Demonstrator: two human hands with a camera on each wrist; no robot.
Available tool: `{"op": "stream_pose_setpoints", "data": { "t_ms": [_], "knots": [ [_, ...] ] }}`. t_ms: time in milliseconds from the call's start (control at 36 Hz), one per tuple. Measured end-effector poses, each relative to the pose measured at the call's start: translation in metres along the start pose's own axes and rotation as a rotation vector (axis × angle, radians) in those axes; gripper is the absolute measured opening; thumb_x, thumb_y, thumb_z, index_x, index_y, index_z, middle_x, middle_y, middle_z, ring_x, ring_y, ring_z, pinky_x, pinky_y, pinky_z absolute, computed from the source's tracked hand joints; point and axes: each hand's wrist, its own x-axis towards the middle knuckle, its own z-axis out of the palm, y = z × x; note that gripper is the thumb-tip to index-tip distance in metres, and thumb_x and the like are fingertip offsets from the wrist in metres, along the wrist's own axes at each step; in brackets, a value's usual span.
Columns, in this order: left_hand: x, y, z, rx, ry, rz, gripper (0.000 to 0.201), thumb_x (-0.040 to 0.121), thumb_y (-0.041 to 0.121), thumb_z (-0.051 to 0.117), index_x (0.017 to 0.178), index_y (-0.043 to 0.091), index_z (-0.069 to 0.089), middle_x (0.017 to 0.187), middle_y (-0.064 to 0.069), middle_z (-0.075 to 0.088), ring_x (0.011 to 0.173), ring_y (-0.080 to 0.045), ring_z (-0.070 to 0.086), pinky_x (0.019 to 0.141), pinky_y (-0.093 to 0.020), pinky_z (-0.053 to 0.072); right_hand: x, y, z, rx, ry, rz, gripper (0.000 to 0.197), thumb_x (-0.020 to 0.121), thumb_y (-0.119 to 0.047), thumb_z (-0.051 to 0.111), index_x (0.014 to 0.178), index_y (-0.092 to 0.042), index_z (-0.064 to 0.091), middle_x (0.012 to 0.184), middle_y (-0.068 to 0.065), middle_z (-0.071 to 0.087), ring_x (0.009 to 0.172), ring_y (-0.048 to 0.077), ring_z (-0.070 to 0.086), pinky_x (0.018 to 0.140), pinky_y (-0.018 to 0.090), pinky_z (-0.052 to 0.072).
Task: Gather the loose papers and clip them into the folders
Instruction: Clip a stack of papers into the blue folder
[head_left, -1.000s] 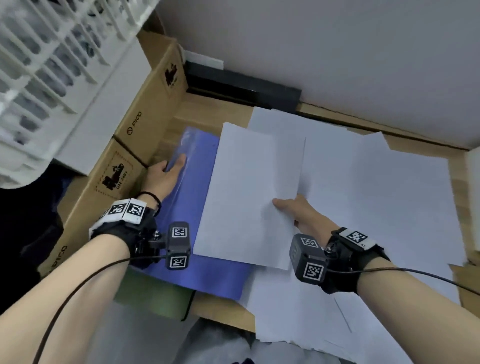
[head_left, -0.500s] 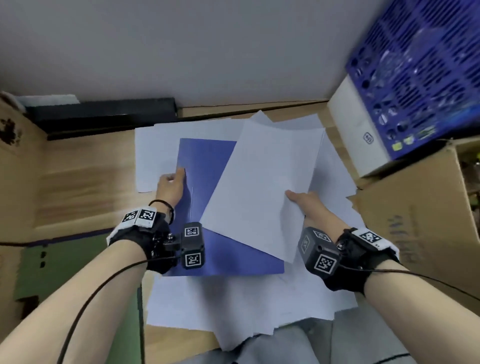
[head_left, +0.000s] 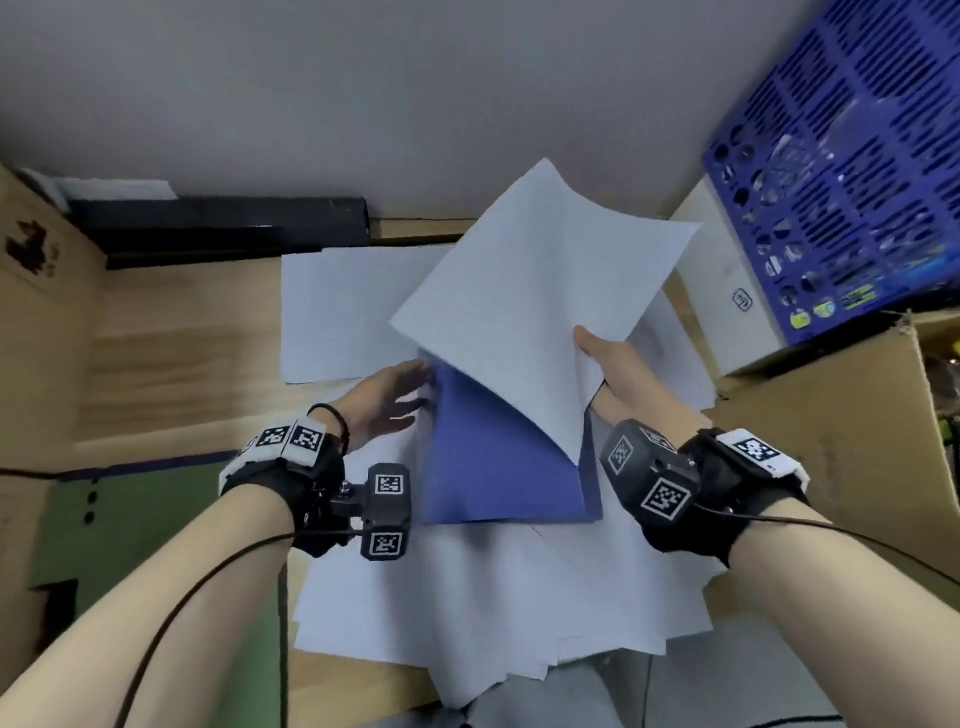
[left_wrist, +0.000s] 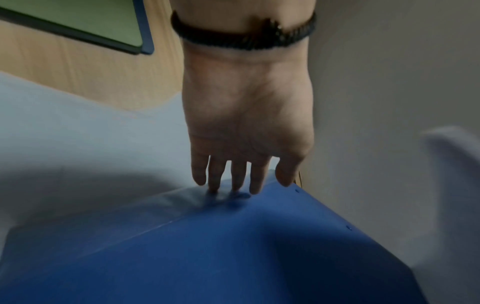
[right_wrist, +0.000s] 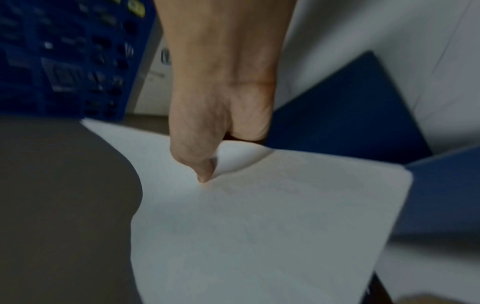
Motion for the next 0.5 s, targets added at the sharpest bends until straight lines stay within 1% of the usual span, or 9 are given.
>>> {"op": "stream_pose_setpoints", "data": {
  "t_ms": [83, 167, 222, 278, 333, 389, 417, 444, 500],
  "knots": [
    [-0.021, 0.0, -0.017, -0.036, -0.052, -0.013, 0.038, 0.097, 0.042, 0.042, 0.128, 0.028, 0.06, 0.129, 0.011, 0.063, 0.116, -0.021, 0.059, 0.103, -0.034, 0.04, -0.003, -0.013, 0.045, 0.07, -0.142, -0.006, 0.021, 0.098, -0.016, 0.051, 0.115, -0.009, 0.06, 0.124, 0.01, 0.063, 0.111, 0.028, 0.061, 0.101, 0.046, 0.045],
    [-0.04, 0.001, -0.034, -0.071, -0.119, -0.001, 0.042, 0.094, 0.046, 0.046, 0.131, 0.03, 0.057, 0.129, 0.004, 0.064, 0.118, -0.027, 0.059, 0.106, -0.04, 0.039, -0.004, -0.023, 0.084, 0.121, -0.27, -0.008, 0.018, 0.1, -0.015, 0.045, 0.108, -0.01, 0.061, 0.121, 0.01, 0.063, 0.108, 0.027, 0.062, 0.098, 0.043, 0.047],
    [-0.054, -0.001, -0.047, -0.108, -0.133, 0.02, 0.049, 0.087, 0.051, 0.053, 0.13, 0.03, 0.058, 0.128, 0.0, 0.064, 0.119, -0.03, 0.059, 0.106, -0.043, 0.04, -0.004, -0.022, 0.113, 0.103, -0.306, -0.009, 0.018, 0.1, -0.014, 0.045, 0.108, -0.008, 0.06, 0.119, 0.012, 0.063, 0.105, 0.027, 0.061, 0.098, 0.044, 0.046],
    [-0.066, -0.004, -0.06, -0.161, -0.12, 0.037, 0.051, 0.082, 0.054, 0.057, 0.126, 0.028, 0.061, 0.125, -0.003, 0.066, 0.112, -0.03, 0.063, 0.104, -0.043, 0.043, -0.007, -0.016, 0.137, 0.036, -0.303, 0.002, 0.022, 0.1, -0.014, 0.047, 0.115, -0.002, 0.057, 0.121, 0.013, 0.062, 0.106, 0.028, 0.06, 0.1, 0.044, 0.045],
    [-0.078, -0.007, -0.071, -0.214, -0.106, 0.051, 0.053, 0.08, 0.058, 0.056, 0.121, 0.026, 0.063, 0.116, -0.002, 0.068, 0.097, -0.024, 0.067, 0.094, -0.038, 0.049, -0.001, 0.002, 0.148, -0.1, -0.231, 0.004, 0.038, 0.098, -0.018, 0.052, 0.127, 0.006, 0.05, 0.128, 0.018, 0.059, 0.112, 0.029, 0.059, 0.104, 0.045, 0.043],
    [-0.092, -0.012, -0.083, -0.244, -0.067, 0.092, 0.055, 0.08, 0.062, 0.052, 0.115, 0.023, 0.065, 0.107, -0.002, 0.066, 0.088, -0.021, 0.064, 0.082, -0.031, 0.05, 0.013, 0.034, 0.15, -0.181, -0.18, 0.034, 0.05, 0.095, -0.025, 0.057, 0.133, 0.005, 0.045, 0.133, 0.014, 0.055, 0.116, 0.029, 0.057, 0.106, 0.045, 0.042],
    [-0.098, -0.015, -0.089, -0.26, -0.029, 0.122, 0.055, 0.082, 0.062, 0.053, 0.114, 0.02, 0.066, 0.107, -0.004, 0.065, 0.091, -0.023, 0.063, 0.083, -0.031, 0.048, 0.014, 0.047, 0.15, -0.204, -0.157, 0.079, 0.054, 0.093, -0.029, 0.059, 0.134, 0.002, 0.043, 0.134, 0.008, 0.054, 0.116, 0.026, 0.056, 0.104, 0.044, 0.044],
    [-0.102, -0.019, -0.097, -0.272, 0.01, 0.154, 0.054, 0.084, 0.061, 0.054, 0.115, 0.018, 0.067, 0.111, -0.003, 0.066, 0.098, -0.024, 0.062, 0.089, -0.032, 0.046, 0.011, 0.056, 0.148, -0.234, -0.148, 0.128, 0.058, 0.091, -0.032, 0.061, 0.134, 0.0, 0.041, 0.132, 0.004, 0.052, 0.115, 0.024, 0.054, 0.099, 0.042, 0.047],
    [-0.108, -0.027, -0.112, -0.29, 0.066, 0.193, 0.053, 0.087, 0.057, 0.055, 0.123, 0.02, 0.065, 0.122, -0.001, 0.067, 0.113, -0.022, 0.063, 0.103, -0.038, 0.044, -0.002, 0.064, 0.143, -0.319, -0.113, 0.163, 0.055, 0.093, -0.029, 0.058, 0.134, 0.001, 0.037, 0.122, 0.004, 0.05, 0.104, 0.021, 0.052, 0.075, 0.028, 0.05]
  ]
}}
